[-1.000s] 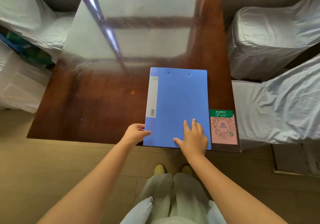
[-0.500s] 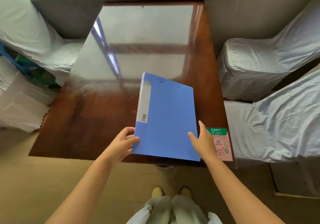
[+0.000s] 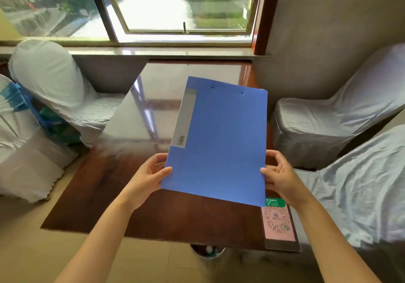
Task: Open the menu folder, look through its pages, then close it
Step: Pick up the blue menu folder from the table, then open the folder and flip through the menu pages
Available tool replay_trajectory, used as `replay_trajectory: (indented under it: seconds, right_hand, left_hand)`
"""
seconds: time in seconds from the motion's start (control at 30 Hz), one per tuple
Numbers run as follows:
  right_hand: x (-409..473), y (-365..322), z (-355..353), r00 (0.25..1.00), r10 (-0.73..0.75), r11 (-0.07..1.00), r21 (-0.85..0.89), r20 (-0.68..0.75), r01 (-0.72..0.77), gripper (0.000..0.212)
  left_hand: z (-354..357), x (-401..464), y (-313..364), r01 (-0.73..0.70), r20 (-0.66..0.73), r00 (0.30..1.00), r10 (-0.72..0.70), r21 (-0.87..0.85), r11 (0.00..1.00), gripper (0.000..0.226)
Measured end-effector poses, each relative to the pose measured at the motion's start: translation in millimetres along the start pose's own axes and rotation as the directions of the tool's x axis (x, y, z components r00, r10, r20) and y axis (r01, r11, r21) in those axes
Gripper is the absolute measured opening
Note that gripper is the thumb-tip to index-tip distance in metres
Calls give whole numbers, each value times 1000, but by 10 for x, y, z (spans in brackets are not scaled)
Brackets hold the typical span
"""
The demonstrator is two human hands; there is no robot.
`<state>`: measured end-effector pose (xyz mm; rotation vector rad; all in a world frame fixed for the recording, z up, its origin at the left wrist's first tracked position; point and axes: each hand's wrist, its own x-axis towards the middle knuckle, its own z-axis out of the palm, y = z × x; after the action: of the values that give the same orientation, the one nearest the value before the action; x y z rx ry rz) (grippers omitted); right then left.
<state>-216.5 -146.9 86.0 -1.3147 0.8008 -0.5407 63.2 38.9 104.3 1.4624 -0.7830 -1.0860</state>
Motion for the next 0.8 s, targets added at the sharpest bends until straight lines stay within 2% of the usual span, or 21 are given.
replay_trajectory:
  seconds: [0.03,0.1,0.17,0.23,0.3,0.37,0.43,0.6,0.7,0.73,0.8]
  right_hand:
    - [-4,-55,11,999,-39,999,-12,-24,38,31]
    - [-12,-162,48,993,-103,994,-41,-55,101,31]
    - [-25,-252,94,986,-152,986,-71,-62,148,31]
    - [-37,-312,135,980,-186,980,-86,-67,180,31]
    - [-47,-357,170,975,-211,975,-87,-75,204,31]
    - [-55,-390,208,970,-231,971,-75,-79,225,31]
    - [-57,-428,256,964,-251,968,-26,-87,249,32]
    - [-79,-526,372,949,-270,930,210,-166,301,27]
    - [-98,-539,356,947,-281,904,289,-155,315,56]
    - [-104,-530,340,952,-260,902,311,-160,298,59]
    - [-125,-514,336,961,-212,929,269,-180,255,49]
  left_hand:
    - [24,-7,40,-47,9,999,47,55,997,40]
    - [112,-23,121,-140,74,989,127,214,967,71]
    - [198,-20,120,-230,77,973,218,419,878,101]
    - [249,-12,59,-249,30,957,290,600,760,119]
    - [277,-13,1,-281,11,920,391,715,640,124]
    - [286,6,-29,-326,10,849,529,796,509,121]
    - [314,-1,-19,-360,14,810,587,802,477,118]
    - [415,-45,5,-438,-15,801,599,668,602,103]
    - [469,-59,51,-456,-65,802,593,575,679,88]
    - [478,-71,76,-442,-103,821,562,508,739,86]
    - [516,-106,116,-393,-217,870,442,234,889,103]
